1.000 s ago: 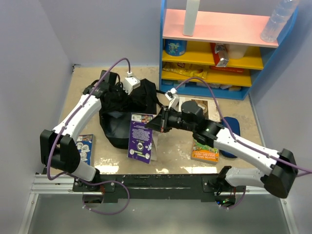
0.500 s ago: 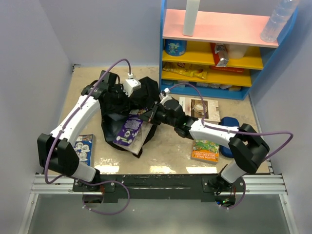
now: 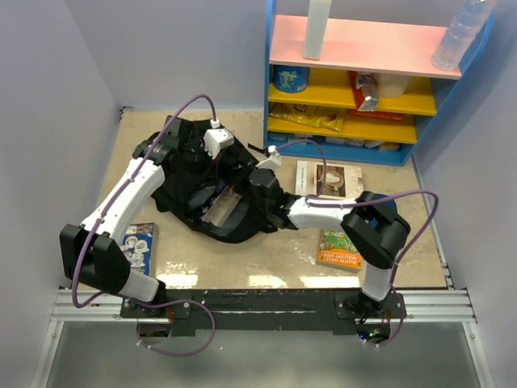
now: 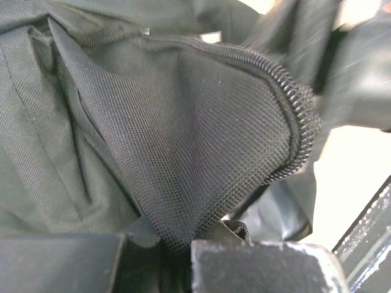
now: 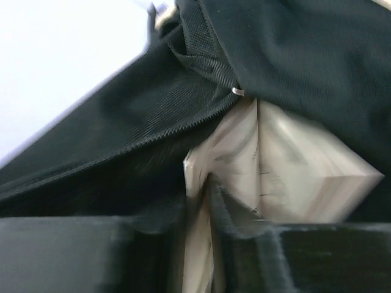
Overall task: Pack the student bag
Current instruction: Place the book in the student bag.
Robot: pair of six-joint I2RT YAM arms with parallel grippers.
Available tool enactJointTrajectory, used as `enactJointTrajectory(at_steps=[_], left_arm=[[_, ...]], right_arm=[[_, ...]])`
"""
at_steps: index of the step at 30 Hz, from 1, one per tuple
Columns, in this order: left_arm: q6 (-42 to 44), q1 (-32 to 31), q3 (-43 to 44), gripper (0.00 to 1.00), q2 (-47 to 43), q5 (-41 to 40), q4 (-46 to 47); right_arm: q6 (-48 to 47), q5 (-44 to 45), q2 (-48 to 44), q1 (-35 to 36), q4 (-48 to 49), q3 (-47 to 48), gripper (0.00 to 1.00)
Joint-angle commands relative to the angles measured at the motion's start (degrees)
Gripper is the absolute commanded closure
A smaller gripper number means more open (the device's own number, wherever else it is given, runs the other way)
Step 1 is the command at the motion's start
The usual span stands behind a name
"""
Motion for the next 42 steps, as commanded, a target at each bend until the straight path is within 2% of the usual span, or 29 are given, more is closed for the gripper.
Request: enactJointTrajectory(at_steps=[1, 4, 6, 7, 10, 12, 15, 18, 22, 29, 34, 38, 42], left_arm=[[-1.2, -0.2, 0.9, 1.00, -2.1, 2.6, 0.8], [-0.9, -0.2, 0.4, 1.00, -2.0, 1.9, 1.3], [-0.6, -0.1, -0.3, 1.00, -2.0, 1.2, 1.7], [-0.2, -0.1, -0.4, 1.00, -2.0, 1.2, 1.9], [0.0, -0.2, -1.1, 1.00, -1.6, 0.7, 2.2], [0.0, -0.2, -1.1, 1.00, -1.4, 0.5, 2.3], [-0.1, -0.2, -1.2, 1.00, -1.2, 0.5, 2.5], [-0.3, -0.2, -1.3, 1.00, -1.1, 0.5, 3.0], [-0.3, -0.2, -1.1, 1.00, -0.9, 0.7, 3.1], [-0.1, -0.1, -0.2, 1.00, -0.8, 1.2, 2.7], [-0.1, -0.2, -0.2, 1.00, -0.6, 2.2, 2.5], [0.0, -0.2, -0.3, 1.00, -0.1, 2.9, 2.4], [0.3, -0.2, -0.3, 1.00, 0.8, 3.6, 2.4]], right_arm=[[-2.7, -0.4, 4.1, 1.2, -8.9, 7.4, 0.67], [-4.3, -0.2, 2.7, 1.5, -19.2, 7.9, 0.41], [-5.6, 0.3, 1.1, 1.5, -23.9, 7.3, 0.29], [-6.8, -0.1, 0.2, 1.2, -28.3, 7.5, 0.13], [-8.2, -0.7, -1.6, 1.2, -37.4, 8.4, 0.09], [-7.8, -1.9, -4.6, 1.2, -38.8, 6.6, 0.10], [-6.2, -4.0, -8.4, 1.8, -39.3, 3.8, 0.16], [-5.6, -6.0, -8.9, 3.0, -41.0, 3.6, 0.30], [-5.2, -8.0, -7.8, 5.0, -40.8, 2.9, 0.75], [-5.5, -7.3, -1.1, 7.1, -39.5, 2.1, 0.89], [-7.0, -0.4, 4.5, 7.0, -39.6, 8.0, 0.94], [-8.7, 2.2, 7.9, 7.0, -31.2, 11.3, 0.92], [-11.1, 0.0, 11.1, 7.0, -24.1, 17.6, 0.92]])
